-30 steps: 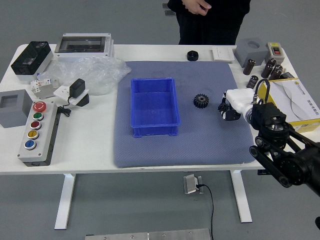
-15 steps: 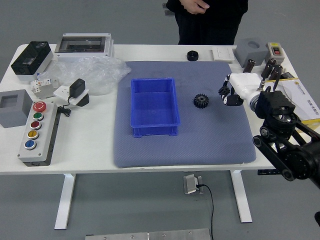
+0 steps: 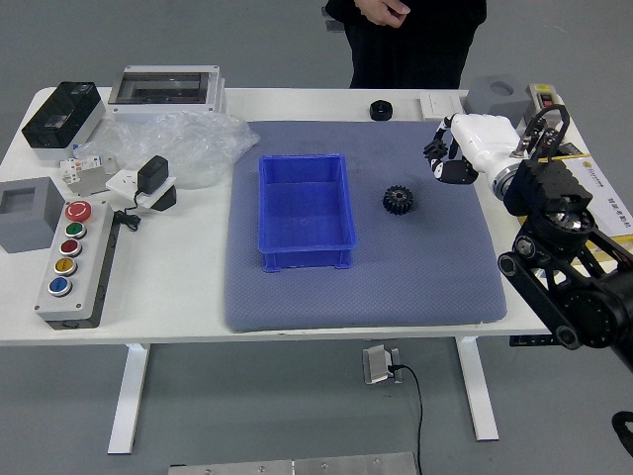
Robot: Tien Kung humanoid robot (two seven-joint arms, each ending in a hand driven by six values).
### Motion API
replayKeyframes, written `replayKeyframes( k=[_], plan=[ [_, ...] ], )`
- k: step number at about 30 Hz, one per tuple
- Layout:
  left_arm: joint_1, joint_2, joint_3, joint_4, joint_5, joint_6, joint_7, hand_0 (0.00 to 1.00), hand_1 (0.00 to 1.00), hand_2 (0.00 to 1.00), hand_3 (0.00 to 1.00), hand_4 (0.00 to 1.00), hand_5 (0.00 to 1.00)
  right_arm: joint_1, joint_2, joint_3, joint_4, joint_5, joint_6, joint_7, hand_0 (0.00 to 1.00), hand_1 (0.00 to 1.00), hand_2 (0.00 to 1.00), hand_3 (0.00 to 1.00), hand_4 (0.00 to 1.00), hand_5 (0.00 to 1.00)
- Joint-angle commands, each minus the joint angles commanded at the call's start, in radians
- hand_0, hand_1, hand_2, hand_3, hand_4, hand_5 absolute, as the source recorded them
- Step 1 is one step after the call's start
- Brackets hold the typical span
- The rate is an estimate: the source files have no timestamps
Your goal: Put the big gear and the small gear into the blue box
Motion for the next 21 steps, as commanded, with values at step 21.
replayKeyframes(
  k=[21],
  plan=[
    [0.005, -0.001, -0.005, 0.0, 0.01, -0.002, 0.002, 0.829, 0.788, 0.78, 0.759, 0.664, 0.358, 0.09, 0.176, -0.178, 0.008, 0.0, 0.011, -0.007, 0.539, 0.418, 0.446, 0.559, 0.472, 0.314]
  ],
)
